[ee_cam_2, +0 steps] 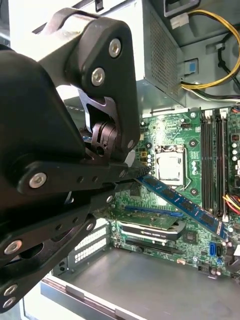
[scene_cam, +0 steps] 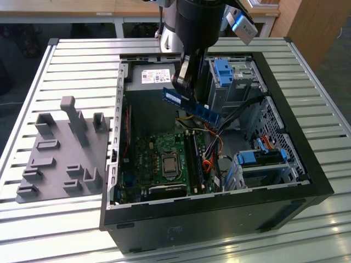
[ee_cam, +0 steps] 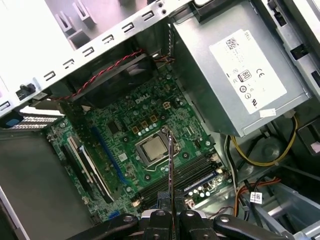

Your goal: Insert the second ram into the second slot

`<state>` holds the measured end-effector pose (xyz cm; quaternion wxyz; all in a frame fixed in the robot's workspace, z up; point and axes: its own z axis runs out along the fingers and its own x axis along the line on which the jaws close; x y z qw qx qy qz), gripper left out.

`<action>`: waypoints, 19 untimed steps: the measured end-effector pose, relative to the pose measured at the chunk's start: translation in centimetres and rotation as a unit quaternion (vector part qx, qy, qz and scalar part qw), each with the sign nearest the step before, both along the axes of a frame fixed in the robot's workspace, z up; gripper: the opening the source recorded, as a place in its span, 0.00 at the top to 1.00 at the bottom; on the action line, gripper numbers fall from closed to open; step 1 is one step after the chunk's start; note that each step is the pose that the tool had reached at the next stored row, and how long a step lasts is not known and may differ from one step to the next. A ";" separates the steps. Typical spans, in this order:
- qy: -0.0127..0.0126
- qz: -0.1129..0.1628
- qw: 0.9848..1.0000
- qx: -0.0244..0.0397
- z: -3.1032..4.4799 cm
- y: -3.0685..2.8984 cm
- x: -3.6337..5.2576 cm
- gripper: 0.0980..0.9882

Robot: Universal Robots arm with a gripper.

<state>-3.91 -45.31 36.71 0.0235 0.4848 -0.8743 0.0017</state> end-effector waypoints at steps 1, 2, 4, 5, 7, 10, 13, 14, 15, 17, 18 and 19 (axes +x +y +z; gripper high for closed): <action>0.000 -0.004 1.000 0.000 0.00 0.00 0.00 0.96; 0.000 -0.007 1.000 -0.001 0.00 0.00 0.00 0.96; 0.000 -0.014 1.000 -0.002 0.00 0.00 0.00 0.96; 0.000 -0.018 1.000 -0.002 -0.01 0.00 0.00 0.96; 0.000 -0.025 1.000 -0.003 -0.01 0.00 0.00 0.96; 0.000 -0.036 0.999 -0.004 -0.01 0.00 0.00 0.96; 0.000 -0.046 0.999 -0.005 -0.02 0.00 0.00 0.96; 0.000 -0.050 0.999 -0.006 -0.02 0.00 0.00 0.96; 0.000 -0.054 0.999 -0.006 -0.02 0.00 0.00 0.96; 0.000 -0.062 0.998 -0.006 -0.02 0.00 0.00 0.96; 0.000 -0.067 0.998 -0.006 -0.02 0.00 0.00 0.96; 0.000 -0.073 0.997 -0.006 -0.03 0.00 0.00 0.96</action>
